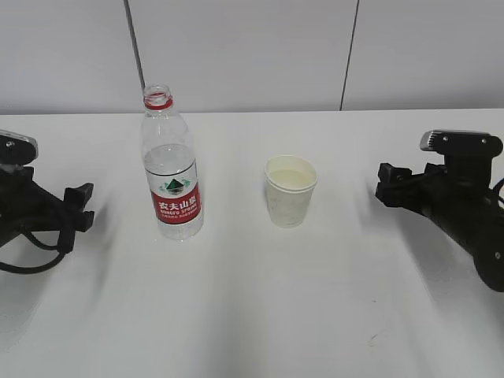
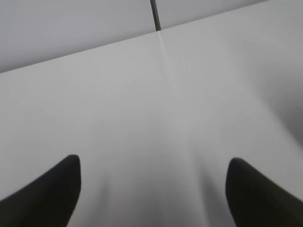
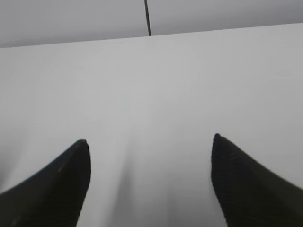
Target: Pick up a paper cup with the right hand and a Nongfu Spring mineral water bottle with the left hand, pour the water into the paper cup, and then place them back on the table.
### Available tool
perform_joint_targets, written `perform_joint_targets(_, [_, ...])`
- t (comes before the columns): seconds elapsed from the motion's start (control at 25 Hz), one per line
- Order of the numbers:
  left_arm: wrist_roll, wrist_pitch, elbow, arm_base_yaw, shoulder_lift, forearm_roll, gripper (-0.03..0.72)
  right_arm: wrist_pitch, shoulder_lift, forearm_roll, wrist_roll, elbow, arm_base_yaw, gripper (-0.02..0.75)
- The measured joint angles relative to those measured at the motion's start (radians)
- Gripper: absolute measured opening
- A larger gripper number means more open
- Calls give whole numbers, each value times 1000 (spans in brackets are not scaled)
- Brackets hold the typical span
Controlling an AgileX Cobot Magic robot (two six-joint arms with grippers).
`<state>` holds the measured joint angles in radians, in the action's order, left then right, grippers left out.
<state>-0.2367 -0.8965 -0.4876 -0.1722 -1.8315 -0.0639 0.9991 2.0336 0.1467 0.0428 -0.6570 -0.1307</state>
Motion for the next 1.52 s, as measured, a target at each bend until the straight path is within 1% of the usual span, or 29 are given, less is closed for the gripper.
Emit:
perform_joint_targets(0.16, [-2,112,-53,0,14,-23,573,-222,-60,-28,-1,-64,17,589])
perform_joint_targets(0.28, [-10,248,-111,0,43,-40,573,-443,-101,-53,-8,-134,21,589])
perform_joint_targets(0.48, [-21,527,-217,0,104,-44,573,-786,-143,-69,-29,-280,30,589])
perform_joint_targets(0.84, [-21,1076,-443,43,155,-46,573,-1348,-147,-122,-31,-527,48,589])
perform_joint_targets(0.96, [0,1281,-534,57,155,-46,573,-1489,-147,-137,-31,-598,50,589])
perform_joint_targets(1.16, [54,1515,-668,73,155,-13,573,-1667,-147,-152,-33,-683,50,589])
perform_joint_targets(1.4, [137,1756,-786,74,155,119,573,-1860,-147,-154,-43,-764,50,588])
perform_joint_targets(1.52, [165,1837,-819,75,155,171,573,-1930,-147,-154,-49,-802,50,588])
